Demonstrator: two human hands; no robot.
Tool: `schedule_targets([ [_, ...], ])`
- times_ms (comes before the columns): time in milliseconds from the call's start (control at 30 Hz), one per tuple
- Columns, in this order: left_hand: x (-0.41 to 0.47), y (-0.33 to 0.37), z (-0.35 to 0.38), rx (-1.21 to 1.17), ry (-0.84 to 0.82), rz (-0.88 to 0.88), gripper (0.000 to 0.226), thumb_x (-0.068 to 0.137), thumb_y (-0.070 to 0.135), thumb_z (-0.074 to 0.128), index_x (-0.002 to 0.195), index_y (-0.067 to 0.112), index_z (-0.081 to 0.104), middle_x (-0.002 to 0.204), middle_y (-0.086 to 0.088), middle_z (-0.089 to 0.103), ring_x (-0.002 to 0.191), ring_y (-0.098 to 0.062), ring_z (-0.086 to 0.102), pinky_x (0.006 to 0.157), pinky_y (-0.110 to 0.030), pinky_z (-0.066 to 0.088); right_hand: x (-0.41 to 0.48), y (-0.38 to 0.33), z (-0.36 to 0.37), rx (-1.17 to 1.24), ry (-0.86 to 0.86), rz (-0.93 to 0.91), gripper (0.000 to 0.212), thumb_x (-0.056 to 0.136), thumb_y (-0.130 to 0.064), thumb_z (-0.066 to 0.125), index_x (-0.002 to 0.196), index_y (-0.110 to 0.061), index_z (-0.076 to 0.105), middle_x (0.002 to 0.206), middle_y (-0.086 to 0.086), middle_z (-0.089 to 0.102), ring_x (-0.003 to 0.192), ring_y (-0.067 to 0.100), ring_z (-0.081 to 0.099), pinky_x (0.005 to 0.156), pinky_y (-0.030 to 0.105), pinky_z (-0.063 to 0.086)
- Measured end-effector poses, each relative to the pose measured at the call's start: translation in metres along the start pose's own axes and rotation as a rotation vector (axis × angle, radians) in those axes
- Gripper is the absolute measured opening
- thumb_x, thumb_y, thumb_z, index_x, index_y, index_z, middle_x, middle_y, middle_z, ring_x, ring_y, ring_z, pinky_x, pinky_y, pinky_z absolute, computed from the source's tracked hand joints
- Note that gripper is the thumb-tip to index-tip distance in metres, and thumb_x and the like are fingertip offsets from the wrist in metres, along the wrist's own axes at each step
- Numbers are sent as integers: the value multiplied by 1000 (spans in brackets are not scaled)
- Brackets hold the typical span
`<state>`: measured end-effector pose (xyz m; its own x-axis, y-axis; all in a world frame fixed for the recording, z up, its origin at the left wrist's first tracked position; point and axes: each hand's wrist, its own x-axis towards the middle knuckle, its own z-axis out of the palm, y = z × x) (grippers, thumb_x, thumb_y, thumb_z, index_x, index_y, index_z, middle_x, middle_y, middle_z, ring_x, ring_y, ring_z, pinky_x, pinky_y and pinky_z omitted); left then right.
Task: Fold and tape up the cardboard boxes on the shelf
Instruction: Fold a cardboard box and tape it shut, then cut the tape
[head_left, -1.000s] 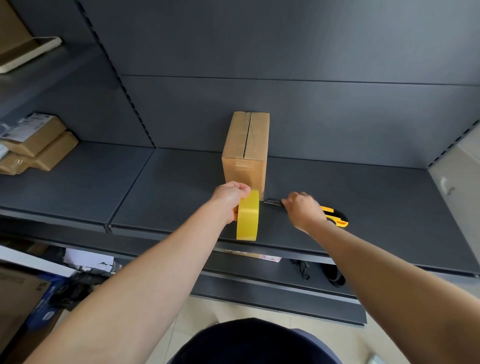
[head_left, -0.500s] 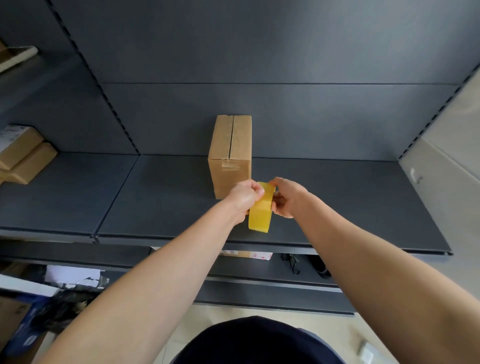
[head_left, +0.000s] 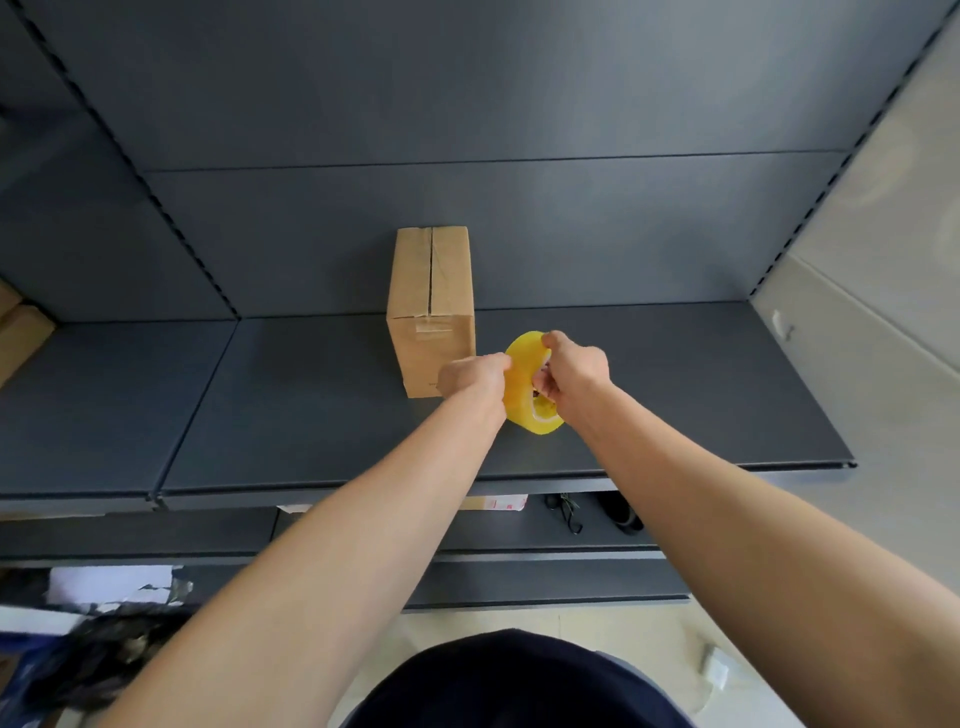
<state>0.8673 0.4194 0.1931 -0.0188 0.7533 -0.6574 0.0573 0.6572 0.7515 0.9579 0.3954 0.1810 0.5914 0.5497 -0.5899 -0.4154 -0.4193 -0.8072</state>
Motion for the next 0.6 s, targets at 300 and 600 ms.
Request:
schedule_targets([
  [300,16,-9,-20,251,37,243,24,86,1,57,106,13,62,110,-9,66,92,-26,64,79,-33,53,14,-14,-3,-770,89,-365,37,91,-24,47,60,-10,35,62,6,44,54,22,40,50,26,32],
  [600,26,19,-69,417,316,929,6,92,12,57,91,10,62,102,1,48,94,-16,53,74,-16,39,29,-5,12,-1573,-26,-480,17,83,-5,55,66,-8,51,89,10,64,92,30,58,65,28,46],
])
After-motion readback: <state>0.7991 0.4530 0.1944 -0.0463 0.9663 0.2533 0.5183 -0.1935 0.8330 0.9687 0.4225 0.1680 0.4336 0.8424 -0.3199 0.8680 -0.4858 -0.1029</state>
